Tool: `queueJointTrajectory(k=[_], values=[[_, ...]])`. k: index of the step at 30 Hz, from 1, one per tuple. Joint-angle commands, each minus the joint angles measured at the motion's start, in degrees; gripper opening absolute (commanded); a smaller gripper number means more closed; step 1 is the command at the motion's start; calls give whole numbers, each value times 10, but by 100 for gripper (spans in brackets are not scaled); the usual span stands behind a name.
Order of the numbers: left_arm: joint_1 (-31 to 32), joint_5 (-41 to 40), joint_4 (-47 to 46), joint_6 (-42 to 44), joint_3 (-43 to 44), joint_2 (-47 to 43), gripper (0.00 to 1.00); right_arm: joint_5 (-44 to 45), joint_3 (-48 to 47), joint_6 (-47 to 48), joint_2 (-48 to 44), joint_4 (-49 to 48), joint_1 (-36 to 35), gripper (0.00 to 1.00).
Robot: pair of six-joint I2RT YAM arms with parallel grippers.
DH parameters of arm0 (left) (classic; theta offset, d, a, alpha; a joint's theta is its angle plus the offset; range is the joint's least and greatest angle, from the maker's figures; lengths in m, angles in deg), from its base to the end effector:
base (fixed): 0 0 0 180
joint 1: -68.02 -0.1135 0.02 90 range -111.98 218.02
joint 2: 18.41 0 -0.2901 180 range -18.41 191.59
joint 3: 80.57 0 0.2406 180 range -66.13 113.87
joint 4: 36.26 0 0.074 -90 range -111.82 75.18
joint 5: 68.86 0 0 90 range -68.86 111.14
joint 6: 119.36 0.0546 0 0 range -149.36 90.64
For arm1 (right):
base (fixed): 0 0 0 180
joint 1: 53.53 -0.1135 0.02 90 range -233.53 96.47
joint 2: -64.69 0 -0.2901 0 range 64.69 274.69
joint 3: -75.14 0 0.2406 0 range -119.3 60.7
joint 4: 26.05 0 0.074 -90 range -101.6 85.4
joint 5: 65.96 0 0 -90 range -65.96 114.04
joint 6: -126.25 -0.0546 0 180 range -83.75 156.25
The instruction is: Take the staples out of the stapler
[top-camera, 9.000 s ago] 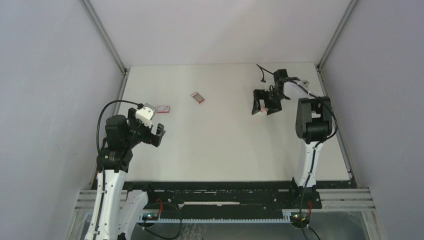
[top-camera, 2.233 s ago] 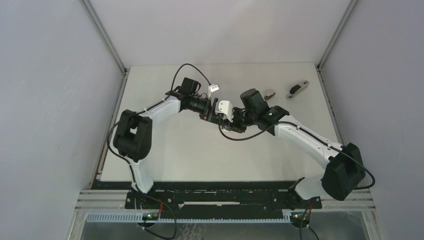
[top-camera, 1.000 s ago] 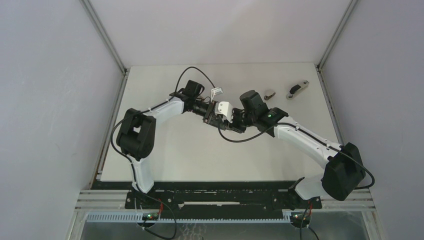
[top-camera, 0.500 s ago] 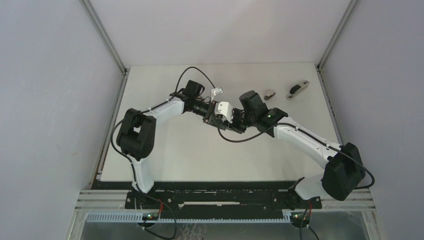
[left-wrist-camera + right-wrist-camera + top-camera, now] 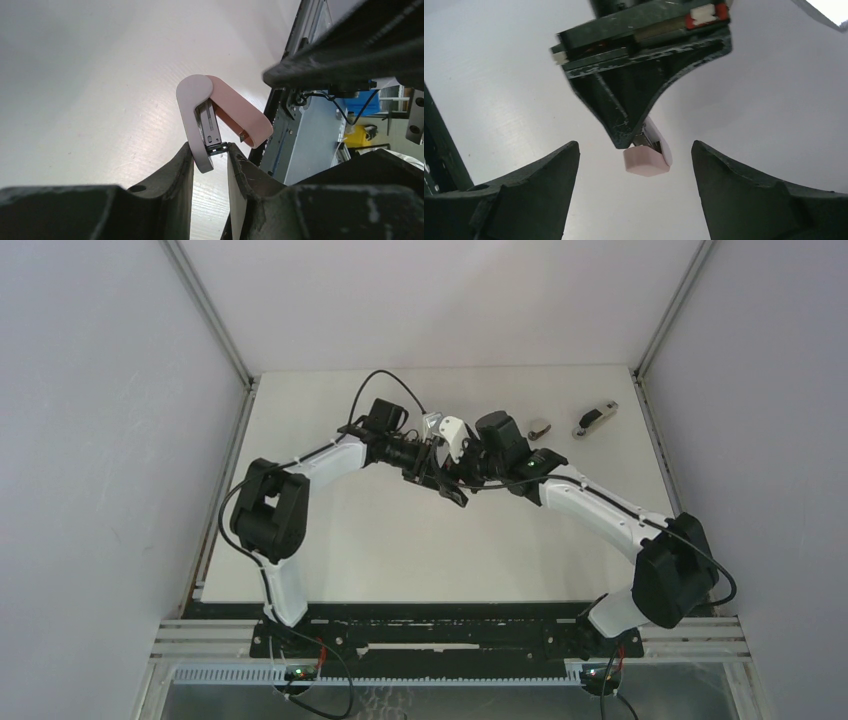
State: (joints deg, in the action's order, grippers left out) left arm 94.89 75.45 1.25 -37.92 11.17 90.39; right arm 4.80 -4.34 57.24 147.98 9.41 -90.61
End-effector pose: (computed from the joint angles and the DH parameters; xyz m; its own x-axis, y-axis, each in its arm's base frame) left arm 0.3411 -0.2225 0.2313 -0.8205 0.3184 -0.4747 0.5679 0.3590 -0.7407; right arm 0.2471 0.2093 0.3062 -0.1947 -0.5710 -0.7975 -0.9024 0.4229 -0.0826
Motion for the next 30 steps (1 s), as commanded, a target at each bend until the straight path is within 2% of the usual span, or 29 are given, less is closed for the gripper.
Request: queueJointTrajectory(k=[1, 15, 23, 30], values=[[0, -16, -33, -14, -18, -46, 27, 52, -26, -103, 16, -49, 10, 83], [0, -15, -36, -9, -21, -56, 27, 121, -26, -141, 47, -58, 53, 82], [-14, -7, -36, -7, -21, -67, 27, 13, -26, -154, 38, -27, 120, 78], [-19, 13, -36, 4, -22, -82, 27, -4, -18, -142, 52, -13, 139, 76]])
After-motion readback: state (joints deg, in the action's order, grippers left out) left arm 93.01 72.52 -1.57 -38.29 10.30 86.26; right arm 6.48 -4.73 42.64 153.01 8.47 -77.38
